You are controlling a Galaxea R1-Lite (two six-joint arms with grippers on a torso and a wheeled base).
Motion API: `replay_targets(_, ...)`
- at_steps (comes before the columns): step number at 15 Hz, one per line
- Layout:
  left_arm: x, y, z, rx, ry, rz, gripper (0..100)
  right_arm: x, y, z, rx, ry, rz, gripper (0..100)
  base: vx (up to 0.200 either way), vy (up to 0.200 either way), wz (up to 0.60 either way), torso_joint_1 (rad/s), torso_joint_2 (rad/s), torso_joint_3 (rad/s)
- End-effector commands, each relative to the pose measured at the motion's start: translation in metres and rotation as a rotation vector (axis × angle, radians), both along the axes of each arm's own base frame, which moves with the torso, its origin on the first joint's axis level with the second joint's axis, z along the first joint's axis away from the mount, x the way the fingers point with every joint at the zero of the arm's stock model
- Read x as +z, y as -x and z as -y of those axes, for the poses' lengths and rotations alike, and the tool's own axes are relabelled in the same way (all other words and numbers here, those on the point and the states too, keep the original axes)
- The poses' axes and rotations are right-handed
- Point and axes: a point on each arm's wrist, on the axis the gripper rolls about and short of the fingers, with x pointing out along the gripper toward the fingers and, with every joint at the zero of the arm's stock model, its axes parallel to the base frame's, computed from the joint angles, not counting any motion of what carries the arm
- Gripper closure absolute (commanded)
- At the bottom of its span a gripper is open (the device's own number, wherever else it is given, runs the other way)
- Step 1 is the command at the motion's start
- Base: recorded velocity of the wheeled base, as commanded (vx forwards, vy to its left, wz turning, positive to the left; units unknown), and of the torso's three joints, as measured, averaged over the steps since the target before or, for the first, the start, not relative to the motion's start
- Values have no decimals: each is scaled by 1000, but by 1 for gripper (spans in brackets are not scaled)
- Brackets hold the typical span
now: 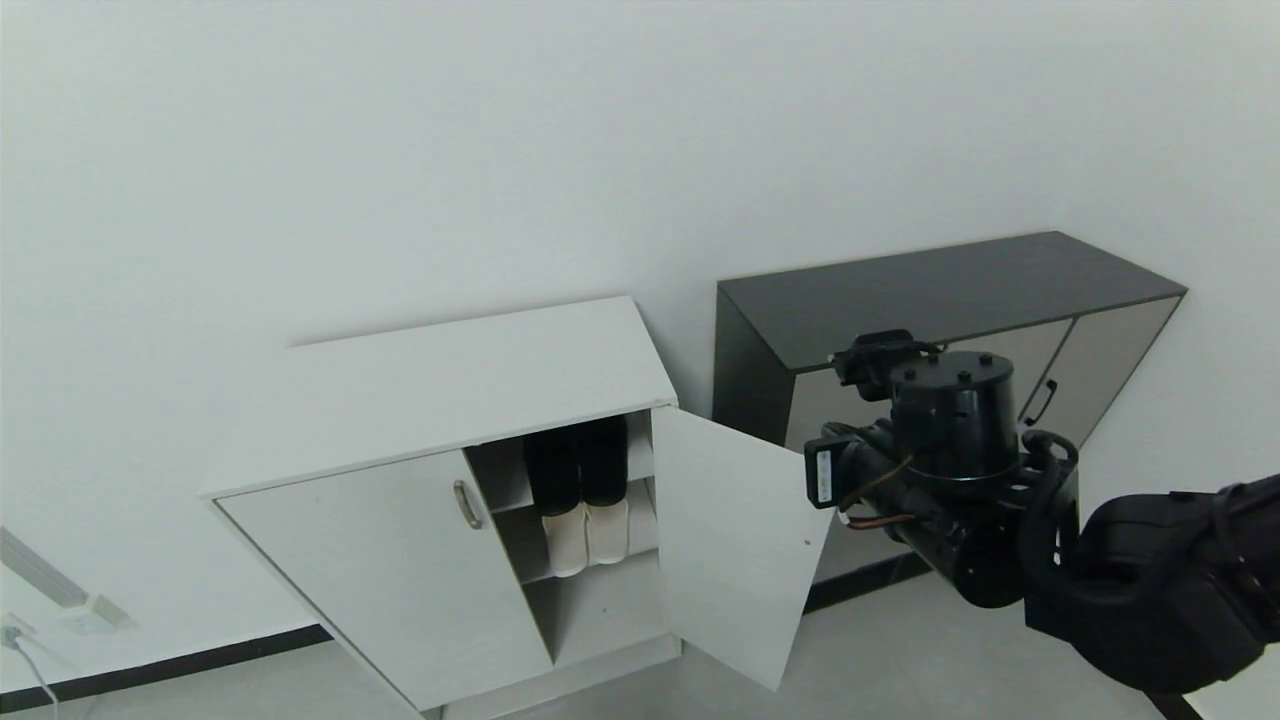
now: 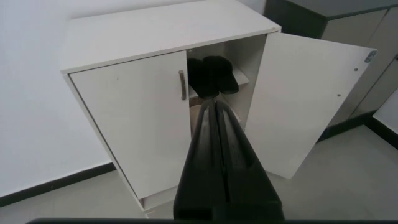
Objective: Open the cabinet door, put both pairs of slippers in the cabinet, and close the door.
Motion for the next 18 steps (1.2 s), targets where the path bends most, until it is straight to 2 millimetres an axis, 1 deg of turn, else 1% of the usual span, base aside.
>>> replay_targets(1, 0, 0, 0, 0, 0, -2, 100, -10, -19, 6, -43, 10, -19, 100, 0, 0, 0, 0, 0, 0)
replay_targets(5, 0, 0, 0, 0, 0, -2, 100, -42, -81, 33, -142, -13, -79, 100, 0, 0, 0, 0, 0, 0)
replay_targets(7, 0, 0, 0, 0, 0, -2, 100, -57, -99, 42, -168, -11, -100, 100, 0, 0, 0, 0, 0, 0)
replay_targets(8, 0, 0, 0, 0, 0, -2, 100, -59, -101, 43, -166, -10, -107, 100, 0, 0, 0, 0, 0, 0)
replay_targets(9, 0, 0, 0, 0, 0, -2, 100, -66, -108, 43, -169, -11, -115, 100, 0, 0, 0, 0, 0, 0)
replay_targets(11, 0, 0, 0, 0, 0, -2, 100, -75, -116, 41, -176, -23, -127, 100, 0, 0, 0, 0, 0, 0)
replay_targets(14, 0, 0, 0, 0, 0, -2, 100, -86, -123, 41, -174, -19, -145, 100, 0, 0, 0, 0, 0, 0)
replay_targets(18, 0, 0, 0, 0, 0, -2, 100, -94, -128, 41, -177, -16, -152, 100, 0, 0, 0, 0, 0, 0)
